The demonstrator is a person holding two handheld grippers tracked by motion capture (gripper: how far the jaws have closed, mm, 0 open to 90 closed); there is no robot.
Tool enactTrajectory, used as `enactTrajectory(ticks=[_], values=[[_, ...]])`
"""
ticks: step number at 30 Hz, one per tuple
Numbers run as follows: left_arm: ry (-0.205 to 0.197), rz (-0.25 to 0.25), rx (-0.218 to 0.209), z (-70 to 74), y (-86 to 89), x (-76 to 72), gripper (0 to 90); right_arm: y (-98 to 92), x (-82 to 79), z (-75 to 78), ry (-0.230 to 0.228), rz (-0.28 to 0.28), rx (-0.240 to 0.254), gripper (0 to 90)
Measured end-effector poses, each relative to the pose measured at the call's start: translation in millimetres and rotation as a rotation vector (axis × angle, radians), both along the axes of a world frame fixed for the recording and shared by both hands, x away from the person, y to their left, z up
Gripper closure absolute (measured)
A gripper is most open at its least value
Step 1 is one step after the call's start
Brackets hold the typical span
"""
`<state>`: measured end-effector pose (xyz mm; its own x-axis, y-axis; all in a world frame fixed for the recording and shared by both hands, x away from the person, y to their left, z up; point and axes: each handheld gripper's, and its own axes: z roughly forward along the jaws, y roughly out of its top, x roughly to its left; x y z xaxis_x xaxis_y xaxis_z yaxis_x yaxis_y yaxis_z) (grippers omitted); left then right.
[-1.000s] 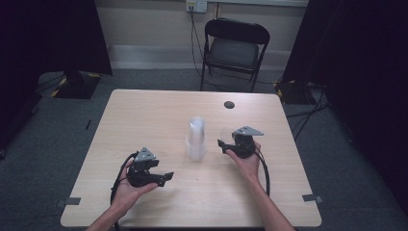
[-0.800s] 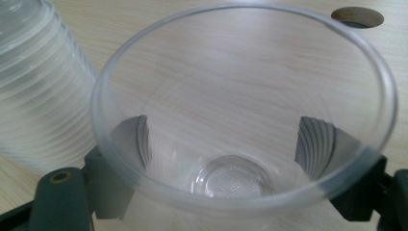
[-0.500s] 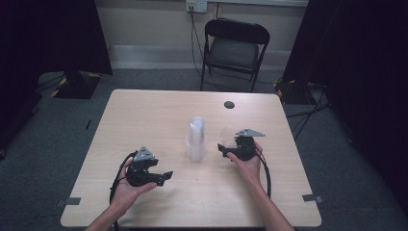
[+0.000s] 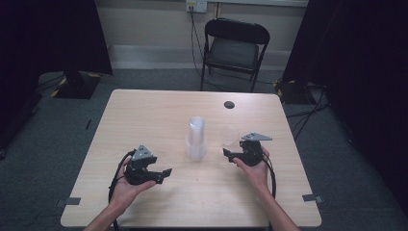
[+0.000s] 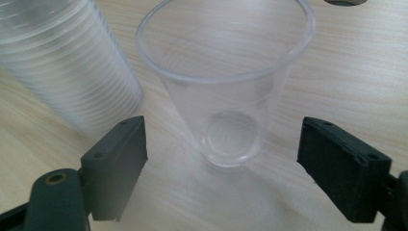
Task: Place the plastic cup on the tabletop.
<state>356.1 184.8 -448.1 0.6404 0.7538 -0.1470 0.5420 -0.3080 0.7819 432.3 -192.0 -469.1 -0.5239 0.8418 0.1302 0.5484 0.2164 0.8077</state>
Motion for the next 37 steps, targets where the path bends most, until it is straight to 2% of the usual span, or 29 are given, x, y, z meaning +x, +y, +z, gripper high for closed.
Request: enactTrajectory(ticks=[6,7,13,17,20,23,25,28,31,35,37], values=[[-0.009,0.037,0.005,-0.8,3.3,4.2,22.2,-11.5,-13.9,11.0,0.000,0.011,0.016,17.3],[0.000,0.042,0.004,-0.4,3.8,5.1,22.2,-13.8,-16.6,12.7,-0.004,0.012,0.018,17.4],[-0.019,0.083,0.009,1.2,6.2,7.5,24.4,-31.2,-35.0,23.0,-0.012,-0.006,0.032,18.2],[-0.018,0.069,0.015,0.3,9.6,6.3,25.9,-44.2,-47.5,28.4,-0.019,-0.016,0.033,18.4],[-0.062,0.057,0.028,1.3,14.8,3.5,26.2,-54.1,-57.1,30.4,-0.019,-0.028,0.036,18.5],[-0.059,0.048,0.036,3.4,16.9,-1.8,26.8,-60.0,-65.2,30.6,-0.010,-0.039,0.032,18.7],[-0.063,0.041,0.033,4.7,20.4,-3.3,30.3,-63.0,-71.5,30.5,-0.004,-0.043,0.023,19.1],[-0.021,0.061,0.015,5.6,25.8,-4.2,35.3,-66.3,-82.2,29.9,0.000,-0.050,0.026,19.4],[-0.007,0.064,0.021,3.6,29.1,-7.2,33.6,-68.7,-93.4,27.4,0.011,-0.047,0.016,19.4],[0.014,0.047,0.039,-1.7,29.2,-9.0,33.0,-75.6,-103.2,21.4,0.015,-0.064,0.019,19.7],[0.029,0.028,0.027,-2.7,29.5,-7.5,32.8,-79.8,-105.5,17.3,0.016,-0.078,0.019,19.5]])
